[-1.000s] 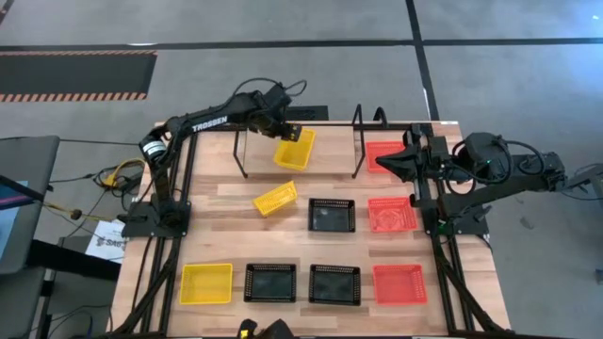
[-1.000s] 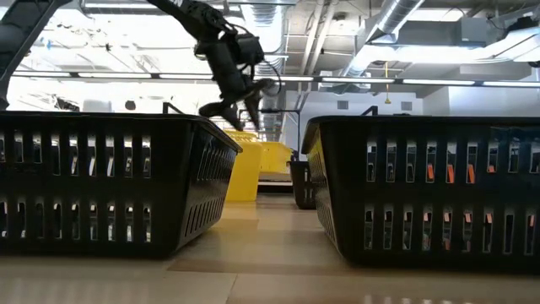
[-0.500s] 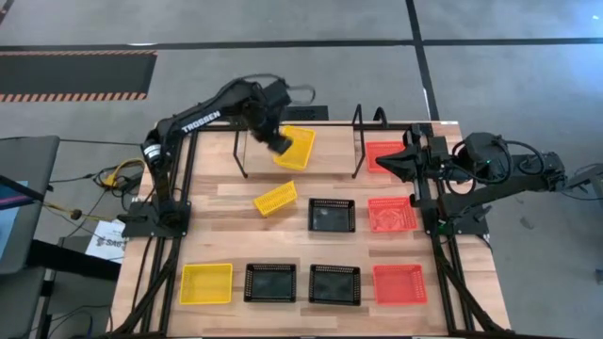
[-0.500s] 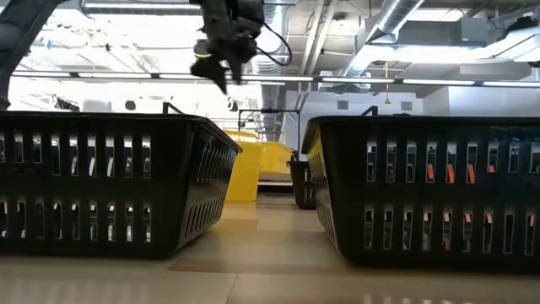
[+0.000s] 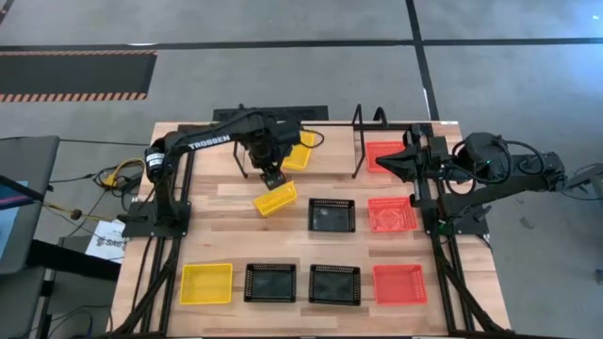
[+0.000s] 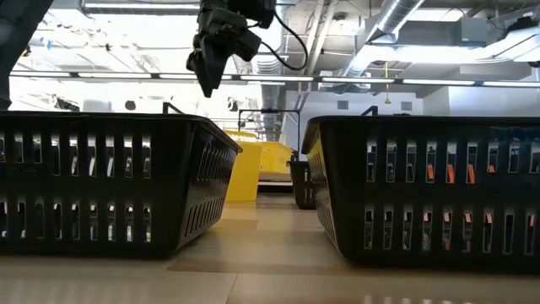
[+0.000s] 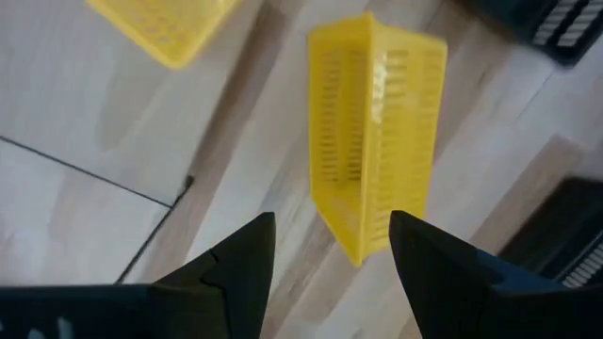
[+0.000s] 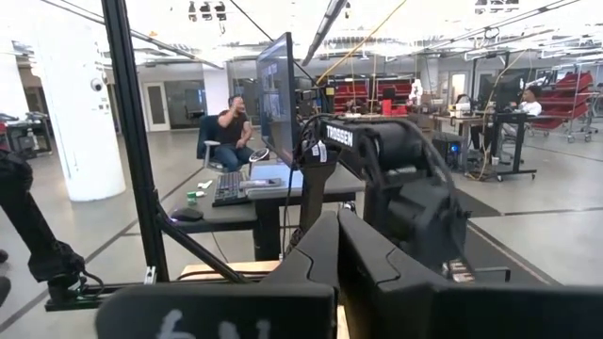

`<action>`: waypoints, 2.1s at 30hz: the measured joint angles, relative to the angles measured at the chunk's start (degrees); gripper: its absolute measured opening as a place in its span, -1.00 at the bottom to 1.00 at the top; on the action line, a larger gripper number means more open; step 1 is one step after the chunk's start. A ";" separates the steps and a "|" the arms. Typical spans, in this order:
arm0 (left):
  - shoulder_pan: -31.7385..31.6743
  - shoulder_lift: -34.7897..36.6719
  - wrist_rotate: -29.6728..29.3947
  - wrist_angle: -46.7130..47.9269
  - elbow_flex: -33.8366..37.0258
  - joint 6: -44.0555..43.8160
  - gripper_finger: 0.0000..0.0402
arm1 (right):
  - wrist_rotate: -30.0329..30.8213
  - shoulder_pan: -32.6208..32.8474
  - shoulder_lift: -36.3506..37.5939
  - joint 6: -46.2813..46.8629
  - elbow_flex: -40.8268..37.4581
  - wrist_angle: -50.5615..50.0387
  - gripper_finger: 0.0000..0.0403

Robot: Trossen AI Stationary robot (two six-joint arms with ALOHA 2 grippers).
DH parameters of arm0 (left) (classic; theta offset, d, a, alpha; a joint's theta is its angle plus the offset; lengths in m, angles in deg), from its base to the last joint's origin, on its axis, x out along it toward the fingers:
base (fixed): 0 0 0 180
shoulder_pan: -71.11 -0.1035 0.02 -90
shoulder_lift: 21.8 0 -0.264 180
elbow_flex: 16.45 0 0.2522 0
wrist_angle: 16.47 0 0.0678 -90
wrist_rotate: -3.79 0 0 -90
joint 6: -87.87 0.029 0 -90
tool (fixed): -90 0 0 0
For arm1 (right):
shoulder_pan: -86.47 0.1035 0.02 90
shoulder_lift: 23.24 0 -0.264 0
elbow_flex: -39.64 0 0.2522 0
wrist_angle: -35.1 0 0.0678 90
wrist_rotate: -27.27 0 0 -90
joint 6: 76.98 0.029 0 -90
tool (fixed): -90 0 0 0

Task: Stack baskets on shelf by color
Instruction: Stack the top yellow bin on top of the other yellow bin on the shelf

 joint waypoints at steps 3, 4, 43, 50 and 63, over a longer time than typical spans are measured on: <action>0.55 -0.02 1.88 -0.05 2.91 1.66 -0.02 | 0.00 0.00 0.00 0.00 0.00 0.00 -0.89; 0.70 -0.02 2.57 -0.10 3.95 1.64 -0.02 | 0.00 0.00 0.00 0.00 0.00 0.00 -0.88; 1.20 -0.09 9.74 -11.35 13.52 -1.11 -0.02 | -0.04 3.56 -0.02 0.00 0.00 0.36 -0.90; 1.20 -0.09 8.88 -11.57 13.52 -2.05 -0.02 | -0.04 3.72 -0.01 -0.01 0.00 0.35 -0.89; 1.20 -0.09 8.88 -12.87 13.52 -2.49 -0.02 | -0.09 8.33 -0.02 -5.02 -0.02 5.58 -0.87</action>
